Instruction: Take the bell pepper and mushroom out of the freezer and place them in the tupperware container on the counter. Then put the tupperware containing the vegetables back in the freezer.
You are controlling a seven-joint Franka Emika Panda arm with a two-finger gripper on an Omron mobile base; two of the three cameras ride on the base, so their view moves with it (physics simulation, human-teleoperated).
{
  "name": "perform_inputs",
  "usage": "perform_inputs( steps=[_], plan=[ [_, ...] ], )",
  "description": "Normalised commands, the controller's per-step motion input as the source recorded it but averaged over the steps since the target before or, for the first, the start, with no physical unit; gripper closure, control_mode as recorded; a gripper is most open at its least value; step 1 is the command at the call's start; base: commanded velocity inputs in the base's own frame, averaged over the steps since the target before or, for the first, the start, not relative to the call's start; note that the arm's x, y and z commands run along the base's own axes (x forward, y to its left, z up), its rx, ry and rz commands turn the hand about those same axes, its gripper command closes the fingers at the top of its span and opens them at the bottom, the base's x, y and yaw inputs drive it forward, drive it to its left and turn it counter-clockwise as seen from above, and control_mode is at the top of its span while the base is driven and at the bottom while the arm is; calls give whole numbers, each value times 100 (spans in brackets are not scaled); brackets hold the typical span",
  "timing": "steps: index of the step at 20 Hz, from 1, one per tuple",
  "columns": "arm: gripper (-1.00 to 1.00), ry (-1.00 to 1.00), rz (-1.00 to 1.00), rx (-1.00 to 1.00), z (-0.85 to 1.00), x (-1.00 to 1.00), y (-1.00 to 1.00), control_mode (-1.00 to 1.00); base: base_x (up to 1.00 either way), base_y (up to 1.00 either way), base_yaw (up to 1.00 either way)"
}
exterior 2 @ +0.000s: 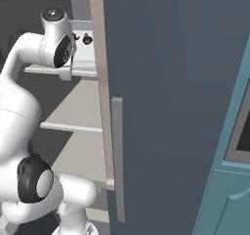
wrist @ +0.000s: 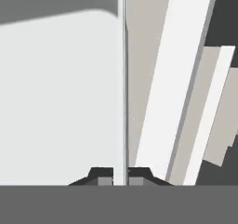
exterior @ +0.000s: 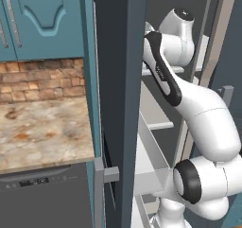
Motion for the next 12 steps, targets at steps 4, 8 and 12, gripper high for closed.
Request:
perform_inputs(
  steps=[4,8,12],
  plan=[
    [100,-10,0,0,0,50,6,-100,0,0,0],
    [100,-6,0,0,0,48,6,-100,0,0,0],
    [-100,-2,0,0,0,35,9,-100,0,0,0]
  ],
)
